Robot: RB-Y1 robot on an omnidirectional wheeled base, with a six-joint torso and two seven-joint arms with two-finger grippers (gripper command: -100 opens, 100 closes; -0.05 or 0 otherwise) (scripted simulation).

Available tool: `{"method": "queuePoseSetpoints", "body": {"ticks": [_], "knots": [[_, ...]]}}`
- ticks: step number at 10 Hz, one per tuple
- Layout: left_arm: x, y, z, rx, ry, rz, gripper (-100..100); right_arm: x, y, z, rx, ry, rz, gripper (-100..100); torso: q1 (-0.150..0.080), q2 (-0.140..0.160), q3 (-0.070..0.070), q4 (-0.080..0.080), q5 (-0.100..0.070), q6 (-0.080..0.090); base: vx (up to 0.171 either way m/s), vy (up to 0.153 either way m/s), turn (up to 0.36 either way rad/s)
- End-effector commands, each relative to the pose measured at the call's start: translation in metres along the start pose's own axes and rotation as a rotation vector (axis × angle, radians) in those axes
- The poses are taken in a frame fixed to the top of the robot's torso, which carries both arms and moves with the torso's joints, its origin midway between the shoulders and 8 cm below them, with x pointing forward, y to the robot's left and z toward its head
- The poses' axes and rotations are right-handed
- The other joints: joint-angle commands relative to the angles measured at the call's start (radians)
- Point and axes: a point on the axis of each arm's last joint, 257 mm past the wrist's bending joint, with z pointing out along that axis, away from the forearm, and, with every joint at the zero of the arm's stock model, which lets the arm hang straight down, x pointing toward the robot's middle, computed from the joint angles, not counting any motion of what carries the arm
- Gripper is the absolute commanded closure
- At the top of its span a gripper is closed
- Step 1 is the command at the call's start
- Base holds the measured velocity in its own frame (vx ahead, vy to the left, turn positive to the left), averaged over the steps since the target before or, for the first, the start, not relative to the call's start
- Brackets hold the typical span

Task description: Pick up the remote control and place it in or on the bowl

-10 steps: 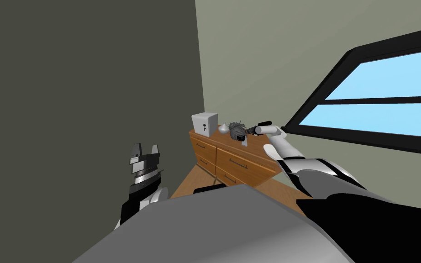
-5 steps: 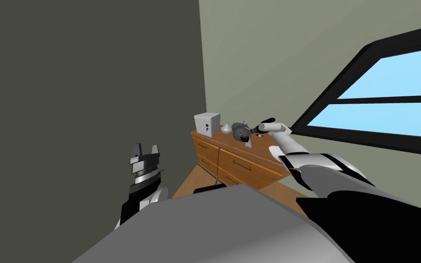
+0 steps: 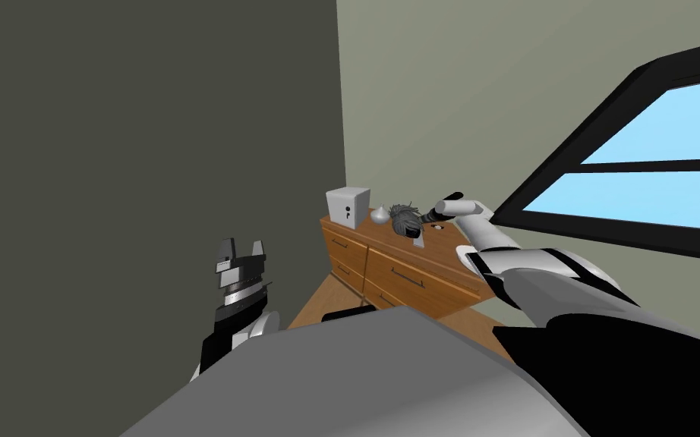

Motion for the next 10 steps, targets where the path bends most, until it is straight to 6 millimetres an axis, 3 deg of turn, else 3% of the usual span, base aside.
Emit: {"method": "queuePoseSetpoints", "body": {"ticks": [1,2,3,5,6,10], "knots": [[0.0,0.0,0.0,0.0,0.0,0.0,0,-0.019,0.008,0.001,0.001,-0.07,0.049,-100,0.0,0.0,0.0,0.0,0.0,0.0,0.029,0.03,0.048],[0.0,0.0,0.0,0.0,0.0,0.0,0,-0.021,0.007,0.001,0.004,-0.08,0.049,-100,0.0,0.0,0.0,0.0,0.0,0.0,0.011,0.016,0.005],[0.0,0.0,0.0,0.0,0.0,0.0,0,-0.028,0.02,-0.006,-0.007,-0.123,0.118,-100,-0.001,0.001,0.0,0.0,-0.001,0.001,0.032,0.029,0.063],[0.0,0.0,0.0,0.0,0.0,0.0,0,-0.04,0.019,-0.006,0.002,-0.166,0.124,-100,0.0,0.0,0.0,0.0,0.0,0.0,0.022,0.026,0.019],[0.0,0.0,0.0,0.0,0.0,0.0,0,-0.048,0.03,-0.013,-0.007,-0.21,0.188,-100,-0.001,0.001,0.0,0.0,-0.001,0.0,0.03,0.036,0.057],[0.0,0.0,0.0,0.0,0.0,0.0,0,-0.078,0.036,-0.022,-0.004,-0.325,0.268,-100,-0.002,0.001,0.0,0.0,-0.001,0.0,0.02,0.012,0.041]]}}
